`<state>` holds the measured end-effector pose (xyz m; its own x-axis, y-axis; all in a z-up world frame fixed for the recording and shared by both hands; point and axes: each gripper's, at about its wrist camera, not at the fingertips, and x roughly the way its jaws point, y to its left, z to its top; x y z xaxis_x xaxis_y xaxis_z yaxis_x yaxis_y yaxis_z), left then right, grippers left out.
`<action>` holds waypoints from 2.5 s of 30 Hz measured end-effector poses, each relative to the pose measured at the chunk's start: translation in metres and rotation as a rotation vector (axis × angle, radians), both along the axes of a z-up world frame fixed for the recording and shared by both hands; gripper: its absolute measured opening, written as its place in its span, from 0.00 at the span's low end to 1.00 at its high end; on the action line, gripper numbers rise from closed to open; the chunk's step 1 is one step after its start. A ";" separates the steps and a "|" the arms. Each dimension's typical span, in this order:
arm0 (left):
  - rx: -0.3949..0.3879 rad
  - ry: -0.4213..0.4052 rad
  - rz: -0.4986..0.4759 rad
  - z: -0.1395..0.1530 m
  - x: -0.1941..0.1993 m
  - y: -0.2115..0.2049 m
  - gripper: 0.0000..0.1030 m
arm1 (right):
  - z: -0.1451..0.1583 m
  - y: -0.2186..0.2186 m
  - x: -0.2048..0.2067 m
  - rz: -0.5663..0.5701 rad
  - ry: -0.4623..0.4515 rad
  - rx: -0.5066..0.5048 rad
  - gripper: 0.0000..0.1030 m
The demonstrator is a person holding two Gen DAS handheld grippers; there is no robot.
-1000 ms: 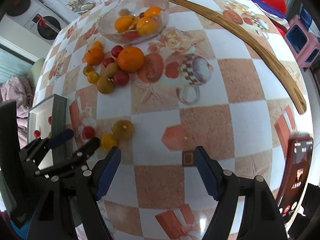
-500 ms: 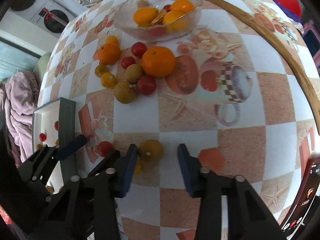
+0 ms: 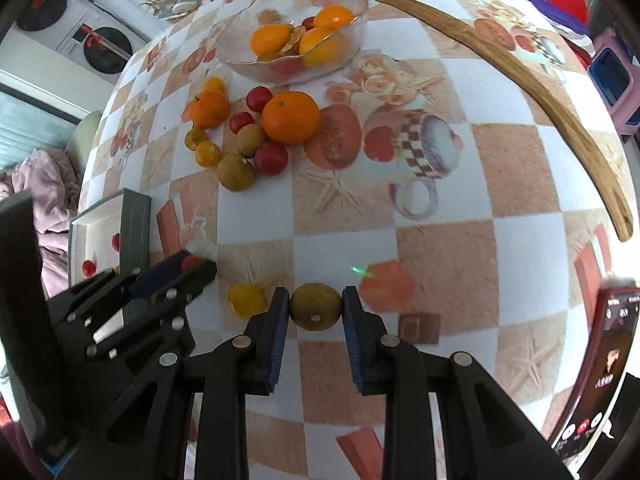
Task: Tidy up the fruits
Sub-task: 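Grasp a red tomato with left gripper while right gripper grasps a yellow-orange tomato, then carry both tomatoes over the white tray and open both grippers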
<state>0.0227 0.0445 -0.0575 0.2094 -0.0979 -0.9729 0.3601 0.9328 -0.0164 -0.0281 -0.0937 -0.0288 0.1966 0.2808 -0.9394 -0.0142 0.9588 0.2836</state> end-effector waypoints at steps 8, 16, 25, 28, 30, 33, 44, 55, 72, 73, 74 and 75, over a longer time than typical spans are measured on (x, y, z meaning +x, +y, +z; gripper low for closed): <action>-0.043 0.027 0.043 0.007 -0.005 0.020 0.20 | 0.009 0.006 -0.029 0.025 -0.010 -0.042 0.28; -0.079 0.005 0.051 0.035 -0.027 0.044 0.20 | 0.020 0.014 -0.050 0.033 -0.014 -0.075 0.28; -0.107 -0.019 0.083 0.059 -0.048 0.075 0.20 | 0.034 0.024 -0.064 0.036 -0.025 -0.102 0.28; -0.106 -0.025 0.092 0.064 -0.052 0.081 0.20 | 0.038 0.030 -0.067 0.040 -0.032 -0.106 0.28; -0.102 -0.029 0.099 0.067 -0.056 0.089 0.20 | 0.042 0.034 -0.069 0.048 -0.037 -0.109 0.28; -0.094 -0.032 0.121 0.069 -0.062 0.103 0.20 | 0.047 0.044 -0.072 0.066 -0.044 -0.111 0.28; -0.072 -0.032 0.196 0.070 -0.079 0.153 0.20 | 0.057 0.094 -0.072 0.152 -0.066 -0.108 0.28; -0.054 -0.009 0.291 0.055 -0.088 0.208 0.20 | 0.053 0.152 -0.074 0.255 -0.063 -0.091 0.28; -0.023 0.032 0.299 0.017 -0.079 0.222 0.20 | 0.011 0.215 -0.058 0.340 0.000 -0.077 0.28; -0.021 0.034 0.300 0.015 -0.078 0.223 0.20 | 0.008 0.218 -0.056 0.344 0.003 -0.078 0.28; -0.019 0.035 0.301 0.014 -0.078 0.223 0.20 | 0.004 0.221 -0.054 0.348 0.007 -0.080 0.28; -0.017 0.036 0.300 0.013 -0.078 0.223 0.20 | 0.000 0.224 -0.051 0.352 0.011 -0.082 0.28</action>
